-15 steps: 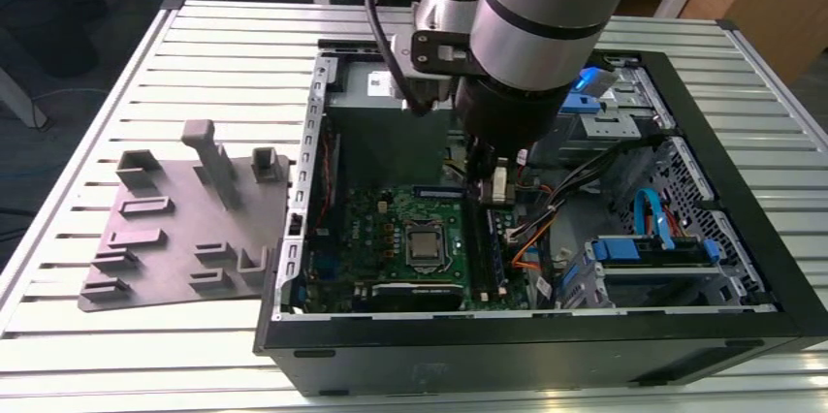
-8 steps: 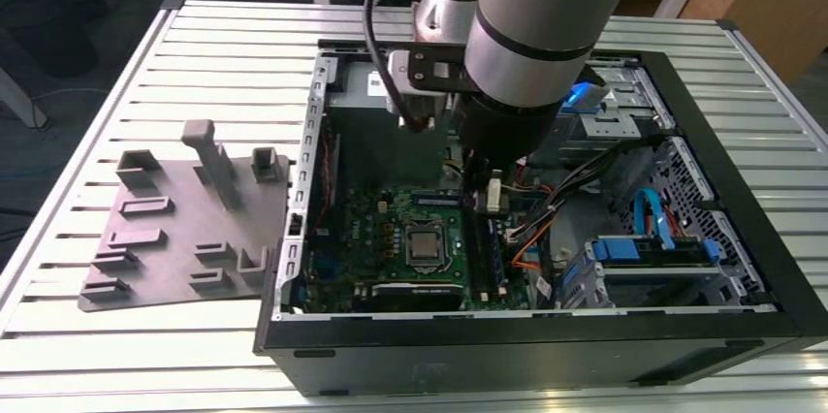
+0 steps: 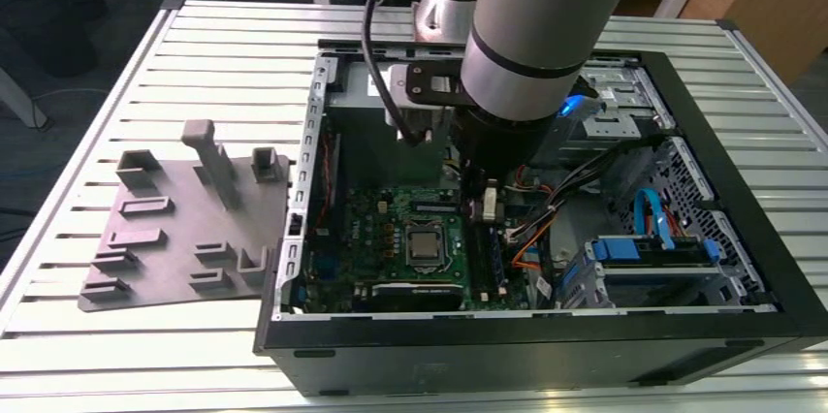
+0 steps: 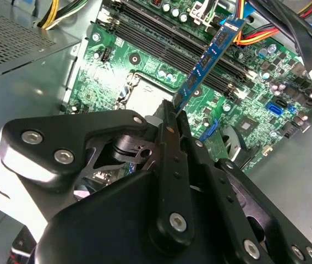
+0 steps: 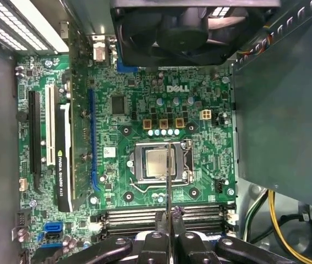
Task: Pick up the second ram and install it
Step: 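Pick up the second ram and move it above second insertion slot, then insert the second ram into the second slot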
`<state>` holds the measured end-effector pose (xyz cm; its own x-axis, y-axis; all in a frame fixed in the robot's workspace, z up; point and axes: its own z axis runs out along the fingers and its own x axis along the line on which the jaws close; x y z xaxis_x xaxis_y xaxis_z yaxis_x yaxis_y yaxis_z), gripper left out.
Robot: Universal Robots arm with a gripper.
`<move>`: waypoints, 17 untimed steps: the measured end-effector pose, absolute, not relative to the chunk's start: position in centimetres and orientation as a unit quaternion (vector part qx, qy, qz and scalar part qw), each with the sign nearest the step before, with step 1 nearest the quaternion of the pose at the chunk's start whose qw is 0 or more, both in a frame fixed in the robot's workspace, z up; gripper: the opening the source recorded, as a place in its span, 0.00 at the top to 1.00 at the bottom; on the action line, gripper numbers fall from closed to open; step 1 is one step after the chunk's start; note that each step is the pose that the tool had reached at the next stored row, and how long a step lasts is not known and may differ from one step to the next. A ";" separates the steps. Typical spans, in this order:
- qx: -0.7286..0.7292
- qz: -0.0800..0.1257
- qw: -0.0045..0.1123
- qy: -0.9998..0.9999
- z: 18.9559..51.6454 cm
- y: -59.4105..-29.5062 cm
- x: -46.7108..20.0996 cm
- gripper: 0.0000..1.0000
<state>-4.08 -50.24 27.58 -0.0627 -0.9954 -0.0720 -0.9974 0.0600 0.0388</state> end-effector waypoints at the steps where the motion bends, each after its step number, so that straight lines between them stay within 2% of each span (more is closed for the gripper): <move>1: -0.684 0.039 0.013 0.728 27.5 -50.2 -4.1 0.89; 17: -0.679 0.039 0.013 0.733 27.5 -50.2 -4.1 0.89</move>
